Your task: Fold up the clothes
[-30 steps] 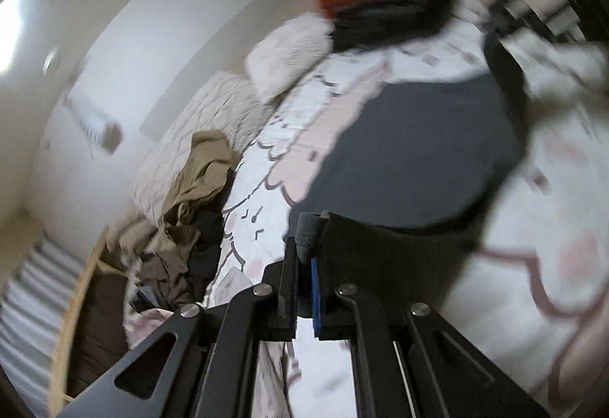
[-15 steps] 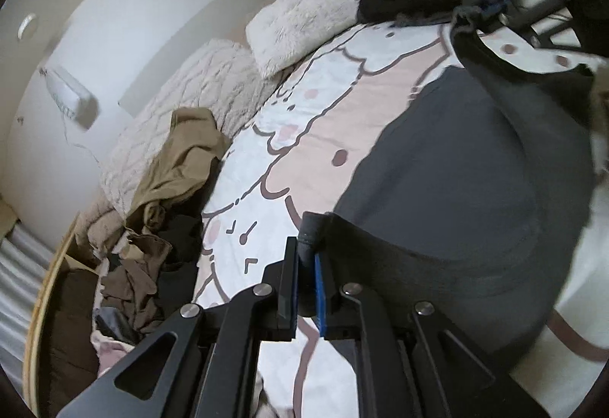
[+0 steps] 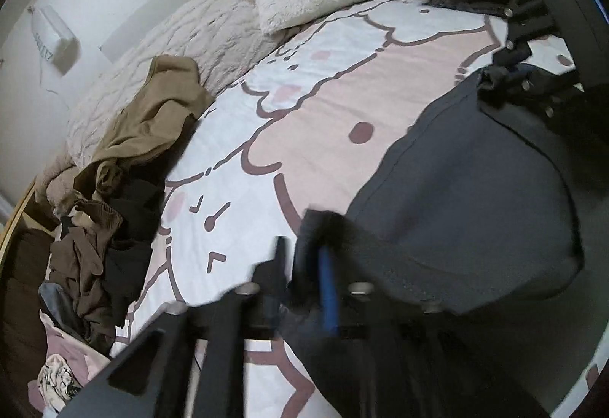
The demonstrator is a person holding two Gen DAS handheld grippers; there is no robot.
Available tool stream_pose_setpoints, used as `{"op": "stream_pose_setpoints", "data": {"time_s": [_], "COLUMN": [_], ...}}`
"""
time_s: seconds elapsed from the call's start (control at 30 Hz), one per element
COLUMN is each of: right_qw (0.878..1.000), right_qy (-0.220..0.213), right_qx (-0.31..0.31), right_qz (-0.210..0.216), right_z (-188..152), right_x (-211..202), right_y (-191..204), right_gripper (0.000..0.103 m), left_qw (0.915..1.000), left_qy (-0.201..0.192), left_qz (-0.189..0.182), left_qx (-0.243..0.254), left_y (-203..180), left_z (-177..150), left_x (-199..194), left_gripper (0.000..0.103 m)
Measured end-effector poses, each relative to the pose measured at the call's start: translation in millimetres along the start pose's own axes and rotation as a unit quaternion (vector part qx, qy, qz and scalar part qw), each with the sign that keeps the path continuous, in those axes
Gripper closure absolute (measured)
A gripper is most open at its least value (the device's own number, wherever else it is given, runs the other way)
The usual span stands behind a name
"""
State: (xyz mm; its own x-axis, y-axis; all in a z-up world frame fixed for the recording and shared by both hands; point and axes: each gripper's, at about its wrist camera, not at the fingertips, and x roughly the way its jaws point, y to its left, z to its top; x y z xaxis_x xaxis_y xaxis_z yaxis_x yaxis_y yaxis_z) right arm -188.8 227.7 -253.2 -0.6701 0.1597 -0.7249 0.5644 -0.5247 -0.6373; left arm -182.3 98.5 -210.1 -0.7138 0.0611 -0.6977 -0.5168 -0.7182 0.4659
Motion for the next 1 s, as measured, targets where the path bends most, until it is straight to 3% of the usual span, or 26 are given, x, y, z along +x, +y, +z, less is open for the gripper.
{"op": "stream_pose_setpoints", "data": {"time_s": [0.03,0.1,0.17,0.23,0.27,0.43,0.63,0.77,0.87,1.0], "right_qw": [1.0,0.999,0.998,0.995,0.993,0.981,0.979,0.984,0.986,0.981], "right_qy": [0.007,0.012,0.016,0.017,0.015,0.006,-0.042,-0.085,-0.108,-0.125], "right_qx": [0.008,0.033,0.062,0.097,0.111,0.187,0.194,0.124,0.051,-0.058], "right_qz": [0.006,0.013,0.007,-0.027,-0.032,-0.041,-0.056,-0.091,-0.114,-0.137], "right_z": [1,3,4,2,1,-17,-58,-90,-115,-146], "right_x": [4,9,11,11,11,-1,-53,-100,-128,-153], "right_y": [0,-4,-12,-24,-31,-66,-70,-30,10,69], "right_gripper": [0.095,0.093,0.078,0.029,0.025,0.024,0.024,0.024,0.024,0.024], "left_qw": [1.0,0.9998,0.9991,0.998,0.9974,0.9961,0.9993,0.9956,0.9908,0.975], "left_qy": [0.0,0.005,0.014,0.02,0.023,0.013,-0.03,-0.077,-0.115,-0.147], "left_qz": [0.002,0.001,0.0,0.0,0.0,0.002,0.0,0.005,-0.01,0.005], "left_qx": [-0.005,-0.021,-0.041,-0.059,-0.068,-0.087,-0.023,0.052,0.071,0.167], "left_y": [1,7,16,23,27,42,26,-6,-26,-71], "left_z": [0,-2,-4,-8,-9,-22,-50,-81,-102,-124], "left_x": [1,6,11,12,12,-6,-59,-105,-142,-174], "left_gripper": [0.047,0.045,0.045,0.045,0.045,0.045,0.045,0.045,0.045,0.045]}}
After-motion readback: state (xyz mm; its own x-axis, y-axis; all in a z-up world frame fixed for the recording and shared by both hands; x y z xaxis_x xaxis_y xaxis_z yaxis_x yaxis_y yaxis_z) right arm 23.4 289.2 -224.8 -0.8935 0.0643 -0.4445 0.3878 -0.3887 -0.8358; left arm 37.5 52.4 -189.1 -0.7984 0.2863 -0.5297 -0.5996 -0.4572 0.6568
